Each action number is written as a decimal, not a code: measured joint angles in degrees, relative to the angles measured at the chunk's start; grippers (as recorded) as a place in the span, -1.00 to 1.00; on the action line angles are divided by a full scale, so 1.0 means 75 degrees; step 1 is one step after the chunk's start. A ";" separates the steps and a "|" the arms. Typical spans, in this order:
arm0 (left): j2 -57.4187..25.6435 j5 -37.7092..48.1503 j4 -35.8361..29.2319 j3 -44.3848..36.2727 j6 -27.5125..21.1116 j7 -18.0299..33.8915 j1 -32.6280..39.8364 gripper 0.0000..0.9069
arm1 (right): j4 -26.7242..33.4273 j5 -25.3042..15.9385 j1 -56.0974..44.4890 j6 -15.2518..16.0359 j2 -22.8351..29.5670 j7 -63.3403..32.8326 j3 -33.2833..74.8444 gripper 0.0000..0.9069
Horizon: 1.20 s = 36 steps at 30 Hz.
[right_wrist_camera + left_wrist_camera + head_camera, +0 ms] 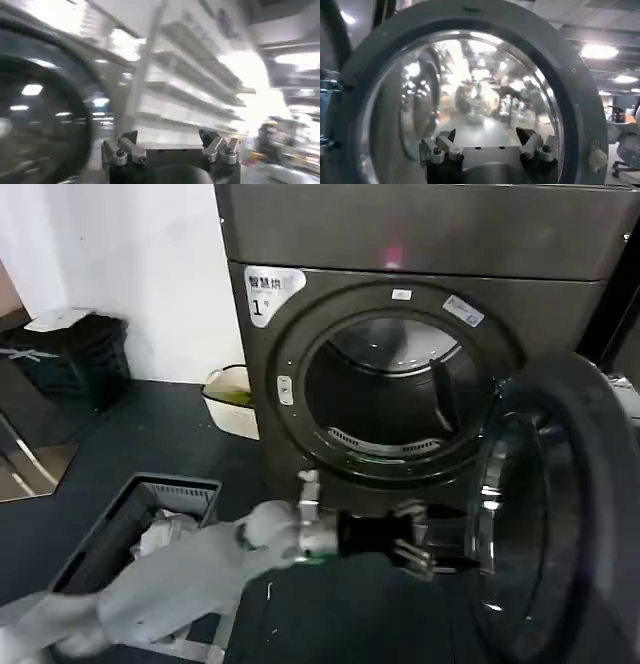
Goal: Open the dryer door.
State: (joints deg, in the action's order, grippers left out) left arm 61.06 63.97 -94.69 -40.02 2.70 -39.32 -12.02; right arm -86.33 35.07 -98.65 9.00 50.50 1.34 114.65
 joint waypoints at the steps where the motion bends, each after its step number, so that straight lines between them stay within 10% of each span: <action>1: 0.0153 0.0001 0.0105 -0.0086 0.0021 -0.0003 0.0081 1.00 | 0.0081 -0.0006 -0.0069 0.0003 -0.0026 -0.0046 0.0166 1.00; 36: 0.3047 -0.0550 0.2321 0.0226 0.0888 0.2322 0.0403 1.00 | 0.0168 -0.0112 -0.0525 -0.0140 0.0007 -0.0309 0.1470 1.00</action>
State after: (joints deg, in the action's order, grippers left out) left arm 83.91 59.84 -77.28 -38.32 9.36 -21.90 -9.00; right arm -85.07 34.24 -102.59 7.95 50.55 -0.98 125.68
